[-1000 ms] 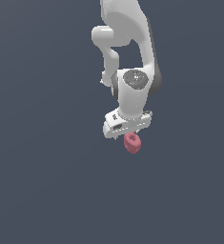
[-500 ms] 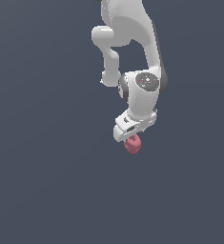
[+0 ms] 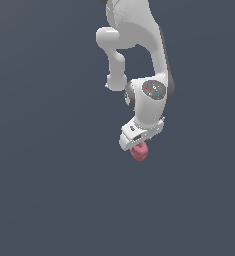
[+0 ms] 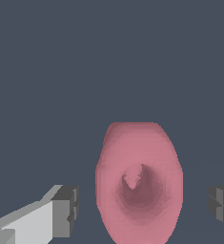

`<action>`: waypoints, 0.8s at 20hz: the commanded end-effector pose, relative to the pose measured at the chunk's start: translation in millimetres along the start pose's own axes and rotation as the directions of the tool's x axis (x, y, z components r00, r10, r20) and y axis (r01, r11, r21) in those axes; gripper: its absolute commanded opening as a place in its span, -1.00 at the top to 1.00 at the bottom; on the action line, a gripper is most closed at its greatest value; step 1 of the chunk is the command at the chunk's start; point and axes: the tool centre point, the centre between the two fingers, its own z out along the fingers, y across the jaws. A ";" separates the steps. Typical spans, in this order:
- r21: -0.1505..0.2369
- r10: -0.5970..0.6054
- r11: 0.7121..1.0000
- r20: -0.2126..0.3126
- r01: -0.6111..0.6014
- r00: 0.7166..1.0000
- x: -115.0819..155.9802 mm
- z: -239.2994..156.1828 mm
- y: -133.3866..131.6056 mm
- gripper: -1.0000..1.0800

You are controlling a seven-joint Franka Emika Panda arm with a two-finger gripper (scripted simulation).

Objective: Pick up the object and move it to a goal position.

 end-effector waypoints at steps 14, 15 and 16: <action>0.001 -0.005 1.000 0.001 0.005 1.000 0.0 38.2 -0.6 1.00; 0.001 -0.005 1.000 0.001 0.005 1.000 0.0 38.2 -0.6 1.00; 0.001 -0.005 1.000 0.001 0.005 1.000 0.0 38.2 -0.6 1.00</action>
